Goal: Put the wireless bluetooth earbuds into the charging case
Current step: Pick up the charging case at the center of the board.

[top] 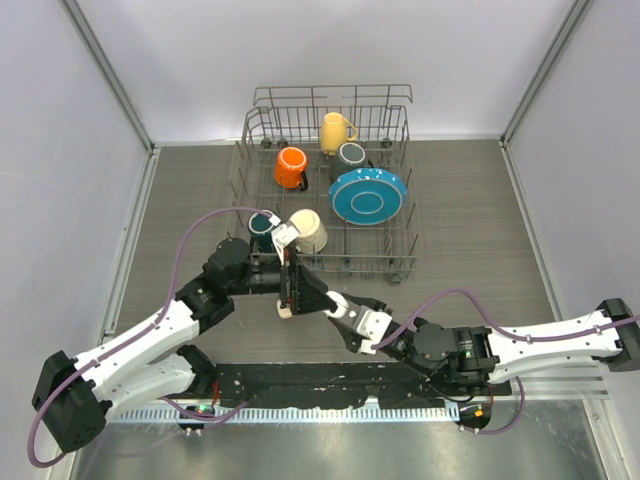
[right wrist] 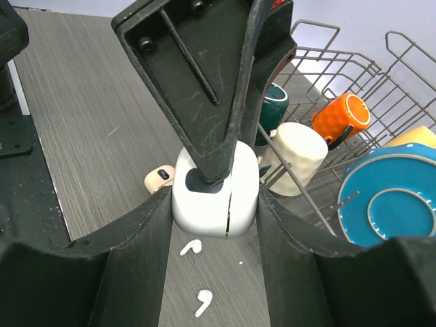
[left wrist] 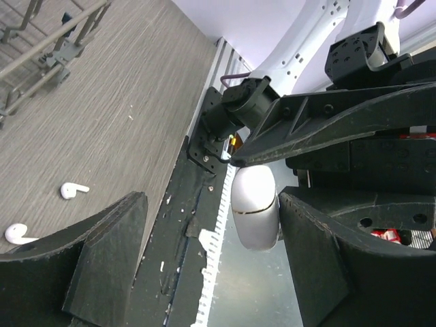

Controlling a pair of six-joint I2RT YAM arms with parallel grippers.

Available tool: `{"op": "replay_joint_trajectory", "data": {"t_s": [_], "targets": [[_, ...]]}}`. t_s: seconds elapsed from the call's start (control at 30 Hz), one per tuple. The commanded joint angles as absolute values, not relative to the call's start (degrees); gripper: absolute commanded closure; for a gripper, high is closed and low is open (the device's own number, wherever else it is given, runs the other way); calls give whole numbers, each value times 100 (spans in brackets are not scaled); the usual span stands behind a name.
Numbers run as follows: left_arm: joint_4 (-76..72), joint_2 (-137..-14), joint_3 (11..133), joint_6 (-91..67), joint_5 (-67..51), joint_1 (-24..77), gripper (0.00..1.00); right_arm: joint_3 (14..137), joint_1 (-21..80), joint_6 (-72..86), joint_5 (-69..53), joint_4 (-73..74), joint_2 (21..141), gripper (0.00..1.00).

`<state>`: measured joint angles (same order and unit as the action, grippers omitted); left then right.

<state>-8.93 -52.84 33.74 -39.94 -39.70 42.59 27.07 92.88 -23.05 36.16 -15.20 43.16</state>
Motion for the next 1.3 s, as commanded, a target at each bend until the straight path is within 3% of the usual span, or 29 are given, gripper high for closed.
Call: {"op": "replay_joint_trajectory", "data": {"t_s": [0.0,0.13,0.23,0.6,0.73,1.1,1.2,1.27], "targets": [[-1590,-5379,3577,-3990,-4113,4271,22,3006,9299,-2180,3489,-1714,4368,99],[-1617,-5458,3603,-4078,-4411,4272,39,2971,9281,-2276,3673,-1889,4430,99],[-1573,-5502,3612,-4192,-4500,4280,45,2857,9281,-2443,3927,-2170,4535,99],[-1204,-5353,3639,-4228,-4649,4289,42,2698,9149,-2619,3999,-2646,4684,99],[-1423,-5361,3621,-4254,-4580,4289,46,2707,9149,-2602,3911,-2628,4685,99],[-2101,-5563,3577,-4737,-4456,4289,75,2663,9149,-2575,3867,-2637,4667,99],[-1925,-5599,3612,-4729,-4526,4298,75,2637,9149,-2601,3902,-2663,4632,99],[-1925,-5599,3595,-4720,-4561,4307,85,2628,9141,-2602,3902,-2689,4632,99]]}}
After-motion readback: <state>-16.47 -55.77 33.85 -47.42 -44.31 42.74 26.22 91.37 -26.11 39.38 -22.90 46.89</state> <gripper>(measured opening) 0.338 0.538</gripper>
